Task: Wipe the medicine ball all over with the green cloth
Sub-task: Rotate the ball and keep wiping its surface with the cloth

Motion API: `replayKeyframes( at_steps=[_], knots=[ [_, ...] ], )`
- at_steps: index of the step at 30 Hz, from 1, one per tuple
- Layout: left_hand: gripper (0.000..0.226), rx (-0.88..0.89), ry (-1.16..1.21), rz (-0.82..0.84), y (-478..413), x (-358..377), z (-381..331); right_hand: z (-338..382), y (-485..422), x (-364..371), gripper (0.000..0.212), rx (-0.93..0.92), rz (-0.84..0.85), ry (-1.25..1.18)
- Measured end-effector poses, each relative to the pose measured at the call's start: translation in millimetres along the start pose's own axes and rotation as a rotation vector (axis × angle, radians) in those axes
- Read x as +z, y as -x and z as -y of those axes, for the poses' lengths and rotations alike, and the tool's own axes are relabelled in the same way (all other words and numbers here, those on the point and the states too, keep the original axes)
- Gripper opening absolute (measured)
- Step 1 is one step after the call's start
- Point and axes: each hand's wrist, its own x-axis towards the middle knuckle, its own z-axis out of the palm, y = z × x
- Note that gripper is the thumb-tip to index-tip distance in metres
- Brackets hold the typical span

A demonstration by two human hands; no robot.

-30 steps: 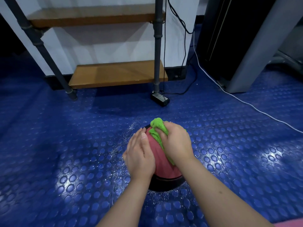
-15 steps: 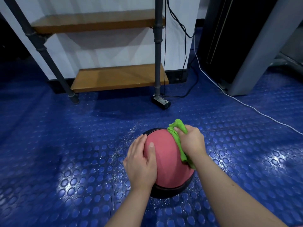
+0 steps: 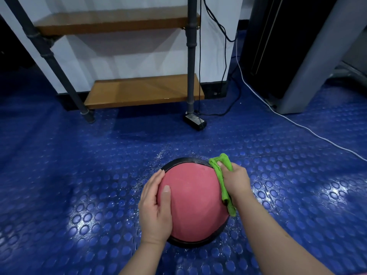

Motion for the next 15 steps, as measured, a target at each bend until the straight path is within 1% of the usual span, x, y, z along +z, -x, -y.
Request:
replayKeyframes(
  at_steps=[6,11,15],
  knots=[
    [0.040,-0.083,0.132,-0.028,-1.9,-17.5,11.7,-8.5,-2.6,13.4,0.040,0.040,0.030,-0.081],
    [0.050,-0.128,0.105,-0.009,-4.5,-29.2,20.2,-7.7,-2.7,23.4,0.040,0.050,0.053,-0.115],
    [0.051,-0.145,0.125,0.035,-9.5,-28.5,17.9,-14.6,-2.7,20.6,0.038,0.137,0.068,-0.231]
  ],
)
